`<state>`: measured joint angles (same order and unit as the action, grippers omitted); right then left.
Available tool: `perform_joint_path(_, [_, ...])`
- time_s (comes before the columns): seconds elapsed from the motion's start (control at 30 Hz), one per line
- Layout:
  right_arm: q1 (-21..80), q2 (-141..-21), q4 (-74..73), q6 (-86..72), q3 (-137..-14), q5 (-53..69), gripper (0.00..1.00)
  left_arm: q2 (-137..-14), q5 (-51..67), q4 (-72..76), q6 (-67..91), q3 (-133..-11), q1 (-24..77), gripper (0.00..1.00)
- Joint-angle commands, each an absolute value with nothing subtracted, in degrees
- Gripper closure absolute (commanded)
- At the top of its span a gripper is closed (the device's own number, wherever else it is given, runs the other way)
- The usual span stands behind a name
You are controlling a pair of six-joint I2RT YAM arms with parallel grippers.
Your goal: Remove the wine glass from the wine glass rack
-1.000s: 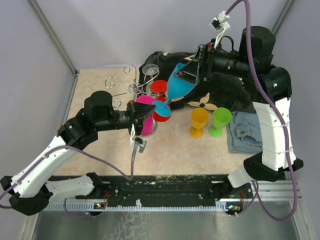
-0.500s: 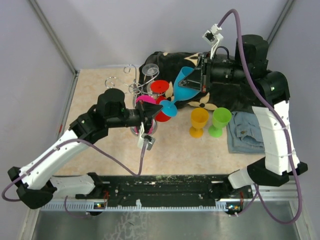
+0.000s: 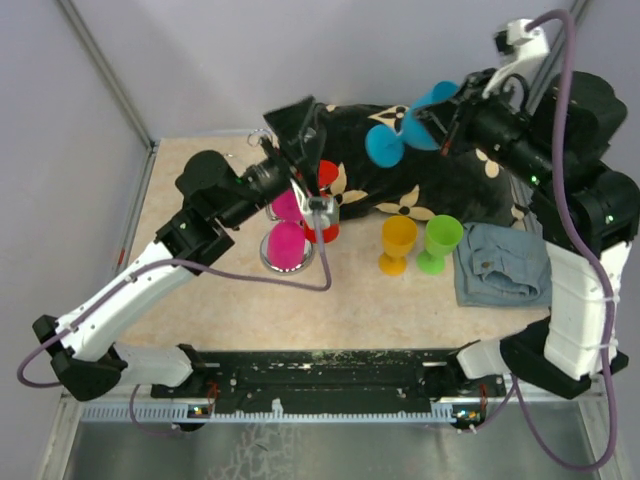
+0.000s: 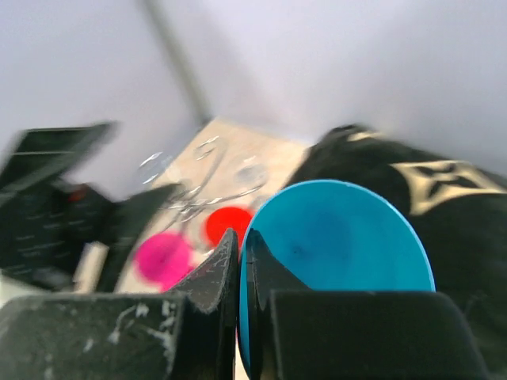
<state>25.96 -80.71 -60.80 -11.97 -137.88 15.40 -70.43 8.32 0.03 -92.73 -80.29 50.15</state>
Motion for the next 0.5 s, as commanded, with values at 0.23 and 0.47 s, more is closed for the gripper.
perform_joint_path(0.23, [22.77,-77.15,-63.38,-9.36,-118.66,-37.00,1.00,-84.89,-19.54,8.13,-64.43,-115.33,42.22,0.18])
perform_joint_path(0.47, [18.79,-66.43,-63.65,-17.77,-102.78,-36.31,1.00,-88.19,-19.97,-8.75,-45.31,-126.00,34.18,0.20])
